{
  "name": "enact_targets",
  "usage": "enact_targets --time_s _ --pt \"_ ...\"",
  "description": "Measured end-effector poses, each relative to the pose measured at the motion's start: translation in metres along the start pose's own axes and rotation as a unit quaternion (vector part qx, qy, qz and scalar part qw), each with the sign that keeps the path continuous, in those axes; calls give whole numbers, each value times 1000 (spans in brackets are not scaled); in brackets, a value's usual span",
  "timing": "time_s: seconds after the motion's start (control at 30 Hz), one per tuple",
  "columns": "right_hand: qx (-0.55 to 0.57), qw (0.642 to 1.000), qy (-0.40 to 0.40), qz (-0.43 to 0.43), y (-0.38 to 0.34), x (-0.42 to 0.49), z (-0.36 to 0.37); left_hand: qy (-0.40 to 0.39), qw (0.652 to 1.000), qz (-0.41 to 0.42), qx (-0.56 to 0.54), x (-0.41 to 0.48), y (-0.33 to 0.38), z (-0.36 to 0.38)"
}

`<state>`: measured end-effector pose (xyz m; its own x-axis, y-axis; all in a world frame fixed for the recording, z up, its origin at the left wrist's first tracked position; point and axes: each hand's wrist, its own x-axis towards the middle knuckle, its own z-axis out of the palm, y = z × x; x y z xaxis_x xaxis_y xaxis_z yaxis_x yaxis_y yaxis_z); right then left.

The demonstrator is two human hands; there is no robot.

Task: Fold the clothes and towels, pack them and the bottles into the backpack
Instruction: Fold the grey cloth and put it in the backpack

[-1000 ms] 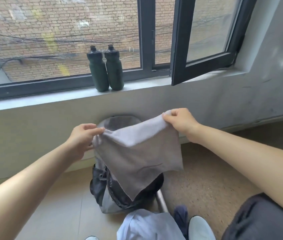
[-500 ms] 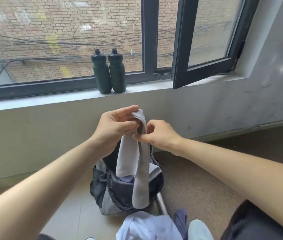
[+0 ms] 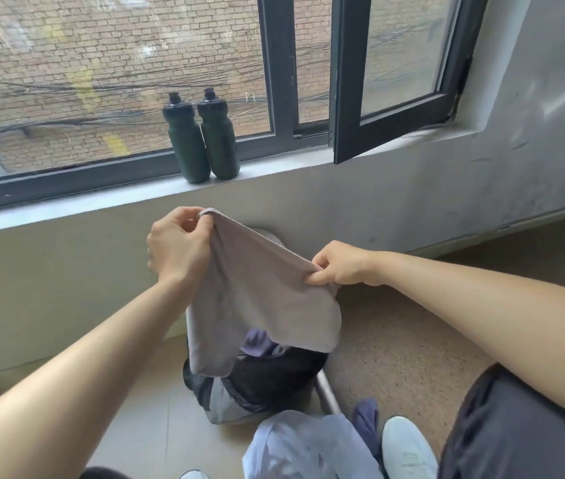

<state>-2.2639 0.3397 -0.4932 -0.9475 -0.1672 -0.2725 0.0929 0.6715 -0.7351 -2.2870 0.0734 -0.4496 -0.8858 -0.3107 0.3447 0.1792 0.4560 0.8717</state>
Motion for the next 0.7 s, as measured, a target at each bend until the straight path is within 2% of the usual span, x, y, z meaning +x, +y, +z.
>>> enact_targets --time_s 0.07,0.17,0.27,0.33,0.43,0.57,0.63,0.7 --pt "12 1000 28 5 3 1 -7 18 996 1 86 4 -5 -1" --pt "49 987 153 -18 -2 -2 -18 -6 979 17 201 9 -18 -6" --pt "86 965 241 -53 -9 -1 -26 -76 924 89 364 12 -39 -9" --pt "100 952 282 -65 -13 1 -27 -114 894 95 423 10 -43 -9" --pt "149 927 337 -74 -18 2 -30 -146 892 46 426 9 -41 -8" --pt "175 903 393 1 -24 -5 -43 -188 893 -9 410 12 -56 -11" --pt "216 897 380 66 -25 -9 -48 -201 903 -45 377 17 -62 -14" --pt "271 893 335 130 -25 -15 -50 -208 919 -91 324 22 -67 -17"
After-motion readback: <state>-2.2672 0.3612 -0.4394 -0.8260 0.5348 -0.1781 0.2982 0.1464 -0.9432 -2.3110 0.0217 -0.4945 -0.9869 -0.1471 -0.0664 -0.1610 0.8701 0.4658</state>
